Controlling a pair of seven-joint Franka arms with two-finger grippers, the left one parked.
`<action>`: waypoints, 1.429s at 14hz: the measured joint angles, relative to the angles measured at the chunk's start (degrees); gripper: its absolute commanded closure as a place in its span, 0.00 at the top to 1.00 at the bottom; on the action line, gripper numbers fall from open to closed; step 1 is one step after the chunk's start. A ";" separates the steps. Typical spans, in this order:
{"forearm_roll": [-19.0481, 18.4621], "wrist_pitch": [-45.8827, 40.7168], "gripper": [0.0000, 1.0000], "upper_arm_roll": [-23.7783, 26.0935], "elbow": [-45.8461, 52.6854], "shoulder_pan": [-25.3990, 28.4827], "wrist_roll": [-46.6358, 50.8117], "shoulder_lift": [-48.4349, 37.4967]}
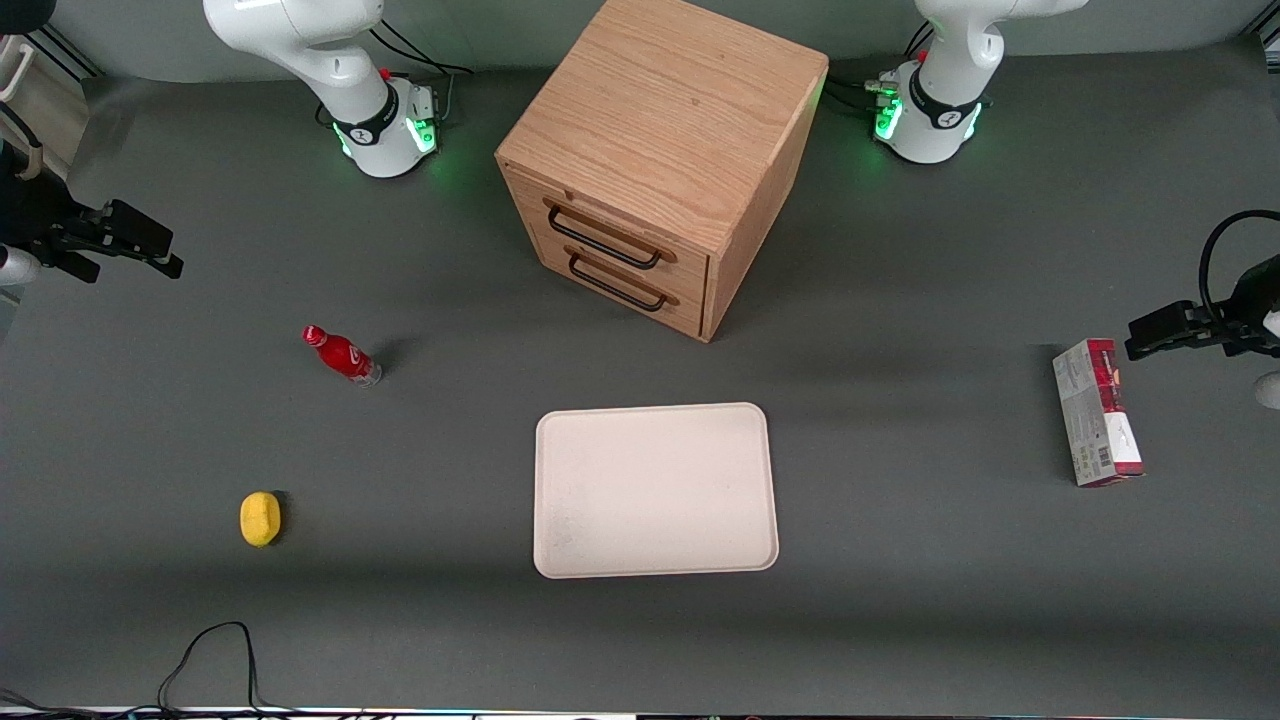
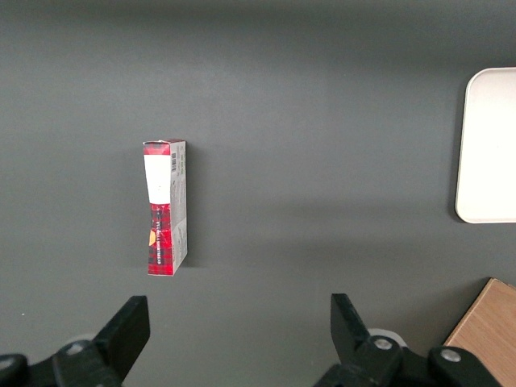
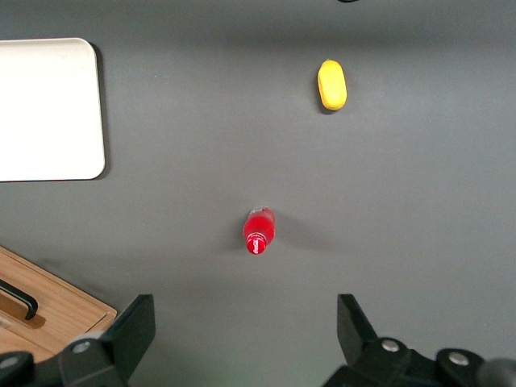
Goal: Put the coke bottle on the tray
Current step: 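Move the open right gripper down to the red Coca-Cola bottle, then close the right gripper around the bottle's cap end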
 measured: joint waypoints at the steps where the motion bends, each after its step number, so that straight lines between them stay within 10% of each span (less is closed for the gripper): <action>1: 0.00 -0.36 1.00 0.01 0.16 0.00 0.02 0.39; 7: 0.00 0.22 1.00 0.20 -3.62 0.00 0.07 2.27; 15: 0.06 37.67 1.00 0.22 -35.69 0.05 0.61 3.60; 20: 0.07 44.85 0.96 0.24 -42.82 0.13 0.89 3.92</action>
